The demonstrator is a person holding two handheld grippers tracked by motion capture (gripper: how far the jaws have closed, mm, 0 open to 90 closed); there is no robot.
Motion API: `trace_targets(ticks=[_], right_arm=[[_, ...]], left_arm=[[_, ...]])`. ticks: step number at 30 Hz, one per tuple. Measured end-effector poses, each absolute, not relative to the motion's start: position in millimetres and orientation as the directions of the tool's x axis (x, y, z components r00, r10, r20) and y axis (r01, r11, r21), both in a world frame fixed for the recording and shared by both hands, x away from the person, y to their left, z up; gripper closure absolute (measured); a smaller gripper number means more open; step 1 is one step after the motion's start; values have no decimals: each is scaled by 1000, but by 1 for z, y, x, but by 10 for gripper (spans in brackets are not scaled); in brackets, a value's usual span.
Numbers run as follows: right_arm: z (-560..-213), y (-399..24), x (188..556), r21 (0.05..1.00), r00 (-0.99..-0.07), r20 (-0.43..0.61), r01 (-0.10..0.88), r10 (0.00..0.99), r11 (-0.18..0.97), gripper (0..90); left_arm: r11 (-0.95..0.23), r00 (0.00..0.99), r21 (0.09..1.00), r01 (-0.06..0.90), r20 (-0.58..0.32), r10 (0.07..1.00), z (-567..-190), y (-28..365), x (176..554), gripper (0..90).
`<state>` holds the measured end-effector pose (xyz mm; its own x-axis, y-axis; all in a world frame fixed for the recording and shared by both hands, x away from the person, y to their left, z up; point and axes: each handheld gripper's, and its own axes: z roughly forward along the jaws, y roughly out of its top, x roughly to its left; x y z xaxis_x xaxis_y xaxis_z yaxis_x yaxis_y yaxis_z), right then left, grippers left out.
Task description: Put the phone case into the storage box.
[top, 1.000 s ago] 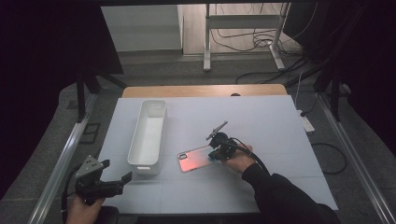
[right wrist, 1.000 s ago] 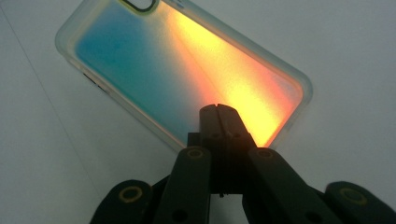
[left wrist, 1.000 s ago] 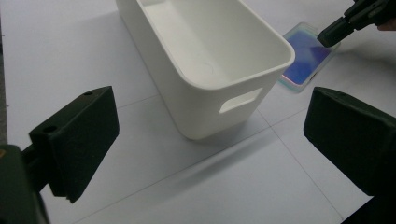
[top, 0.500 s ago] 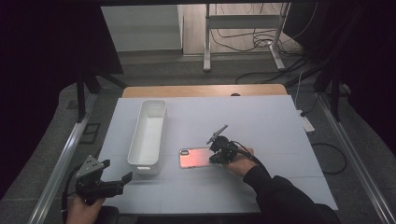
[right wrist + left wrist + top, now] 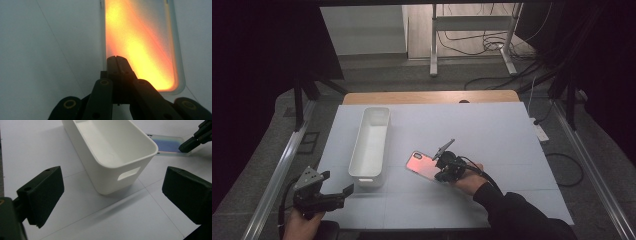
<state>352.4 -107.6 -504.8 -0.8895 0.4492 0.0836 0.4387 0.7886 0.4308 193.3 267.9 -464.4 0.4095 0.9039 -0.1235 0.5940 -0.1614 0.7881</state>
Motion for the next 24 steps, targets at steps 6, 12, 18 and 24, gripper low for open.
trace_targets(ticks=[6, 12, 18, 24], right_arm=[[-505, -104, 349, 432, -893, 95, 435, 440, 790, 895], [-506, -101, 346, 431, -899, 94, 424, 427, 797, 896], [-504, -101, 345, 434, -899, 94, 424, 428, 795, 895], [-495, -104, 345, 468, -895, 82, 423, 439, 776, 812]], left_arm=[[-161, 408, 787, 595, -123, 905, -464, 268, 193, 51], [-161, 407, 787, 595, -122, 905, -464, 268, 193, 53], [-160, 406, 788, 595, -124, 905, -464, 268, 193, 54], [-162, 406, 787, 596, -121, 906, -464, 267, 193, 57]])
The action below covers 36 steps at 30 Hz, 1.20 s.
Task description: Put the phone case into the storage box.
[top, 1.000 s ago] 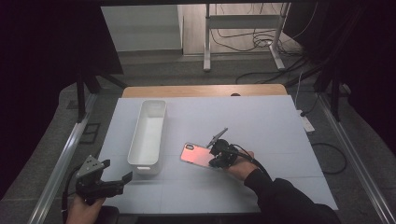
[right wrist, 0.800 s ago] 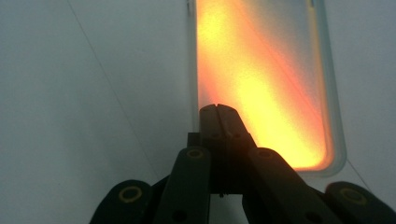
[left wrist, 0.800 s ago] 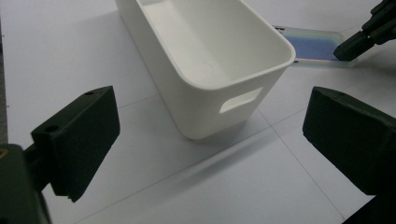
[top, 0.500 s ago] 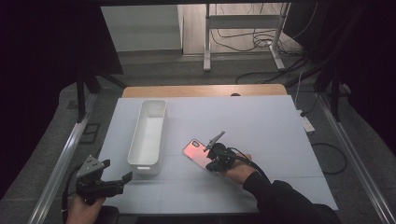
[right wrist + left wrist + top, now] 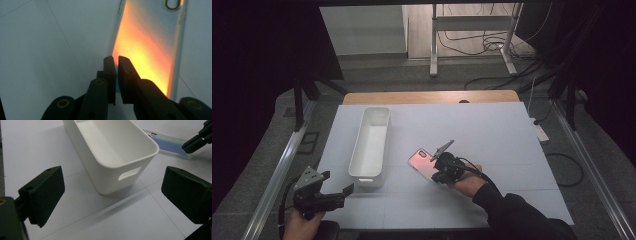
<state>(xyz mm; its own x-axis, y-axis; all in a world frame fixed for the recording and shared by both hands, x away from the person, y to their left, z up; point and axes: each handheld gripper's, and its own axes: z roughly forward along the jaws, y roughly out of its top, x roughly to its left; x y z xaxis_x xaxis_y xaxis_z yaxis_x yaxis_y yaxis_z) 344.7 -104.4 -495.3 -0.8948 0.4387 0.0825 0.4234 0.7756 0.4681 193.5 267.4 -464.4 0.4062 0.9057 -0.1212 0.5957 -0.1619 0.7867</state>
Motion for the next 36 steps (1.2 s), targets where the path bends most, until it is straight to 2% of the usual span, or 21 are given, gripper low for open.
trace_targets(ticks=[5, 8, 10, 12, 16, 20, 23, 26, 29, 36], right_arm=[[-489, -109, 349, 483, -886, 99, 442, 454, 756, 683], [-485, -111, 352, 501, -876, 99, 454, 472, 737, 572], [-483, -112, 353, 509, -872, 92, 457, 482, 730, 546], [-478, -115, 356, 523, -859, 93, 472, 503, 710, 467], [-473, -120, 362, 546, -852, 84, 474, 518, 691, 395], [-471, -126, 368, 557, -844, 84, 480, 529, 677, 278], [-471, -127, 371, 559, -838, 80, 486, 540, 671, 233], [-471, -129, 374, 563, -828, 87, 500, 554, 659, 145], [-473, -130, 378, 566, -811, 80, 515, 579, 644, 18], [-478, -132, 383, 554, -806, 49, 513, 590, 655, 0]], left_arm=[[-162, 406, 787, 596, -121, 906, -464, 268, 194, 57], [-162, 406, 786, 596, -121, 906, -464, 268, 194, 58], [-163, 406, 786, 596, -120, 906, -464, 268, 194, 58], [-163, 407, 786, 596, -120, 906, -464, 267, 194, 58], [-162, 406, 786, 596, -121, 906, -465, 268, 194, 59], [-164, 407, 786, 596, -120, 906, -465, 267, 194, 59], [-163, 406, 786, 597, -121, 906, -465, 267, 194, 59], [-164, 407, 786, 596, -120, 906, -464, 267, 194, 59], [-164, 407, 786, 596, -120, 906, -464, 267, 194, 59], [-167, 408, 785, 596, -118, 905, -464, 267, 194, 59]])
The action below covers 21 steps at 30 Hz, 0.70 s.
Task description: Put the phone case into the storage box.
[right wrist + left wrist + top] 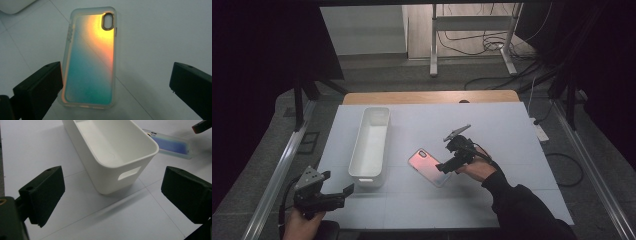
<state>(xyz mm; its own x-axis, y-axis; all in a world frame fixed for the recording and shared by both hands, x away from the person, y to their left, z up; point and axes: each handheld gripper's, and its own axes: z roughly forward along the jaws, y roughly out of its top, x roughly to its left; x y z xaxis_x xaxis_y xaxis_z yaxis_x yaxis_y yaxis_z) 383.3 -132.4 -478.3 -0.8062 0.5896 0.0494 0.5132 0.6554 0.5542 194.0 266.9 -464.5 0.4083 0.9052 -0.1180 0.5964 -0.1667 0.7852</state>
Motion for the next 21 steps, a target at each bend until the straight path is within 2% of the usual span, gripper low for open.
trace_targets(ticks=[9, 21], right_arm=[[-482, -130, 384, 552, -817, 43, 500, 575, 668, 0], [-504, -128, 389, 516, -816, 45, 513, 576, 686, 0]], left_arm=[[-169, 410, 784, 597, -117, 905, -464, 267, 194, 59], [-168, 409, 784, 597, -118, 905, -465, 267, 194, 60]])
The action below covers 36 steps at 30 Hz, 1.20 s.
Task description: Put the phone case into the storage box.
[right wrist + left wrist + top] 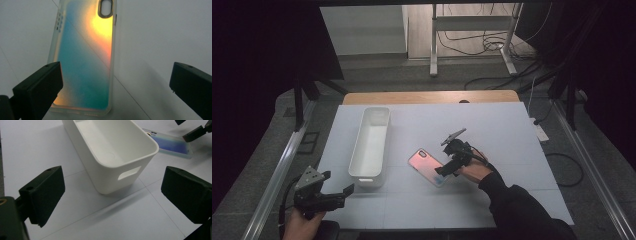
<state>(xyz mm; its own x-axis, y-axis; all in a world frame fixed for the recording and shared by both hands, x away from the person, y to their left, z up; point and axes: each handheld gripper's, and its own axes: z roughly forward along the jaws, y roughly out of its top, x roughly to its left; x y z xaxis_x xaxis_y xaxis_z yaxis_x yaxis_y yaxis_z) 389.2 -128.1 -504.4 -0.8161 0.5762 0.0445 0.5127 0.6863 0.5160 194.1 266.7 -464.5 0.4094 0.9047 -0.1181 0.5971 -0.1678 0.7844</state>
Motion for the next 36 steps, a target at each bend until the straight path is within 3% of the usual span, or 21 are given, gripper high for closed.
trace_targets(ticks=[22, 25, 32, 36], right_arm=[[-520, -123, 388, 451, -828, -15, 495, 561, 743, 0], [-516, -124, 388, 445, -836, -16, 486, 549, 752, 117], [-506, -127, 392, 432, -840, 12, 493, 542, 755, 561], [-504, -129, 395, 424, -843, 66, 508, 534, 750, 758]], left_arm=[[-162, 406, 782, 602, -124, 905, -465, 268, 195, 61], [-162, 406, 782, 602, -125, 905, -465, 268, 195, 61], [-166, 406, 780, 603, -121, 906, -465, 267, 195, 62], [-166, 405, 780, 603, -121, 906, -465, 267, 195, 63]])
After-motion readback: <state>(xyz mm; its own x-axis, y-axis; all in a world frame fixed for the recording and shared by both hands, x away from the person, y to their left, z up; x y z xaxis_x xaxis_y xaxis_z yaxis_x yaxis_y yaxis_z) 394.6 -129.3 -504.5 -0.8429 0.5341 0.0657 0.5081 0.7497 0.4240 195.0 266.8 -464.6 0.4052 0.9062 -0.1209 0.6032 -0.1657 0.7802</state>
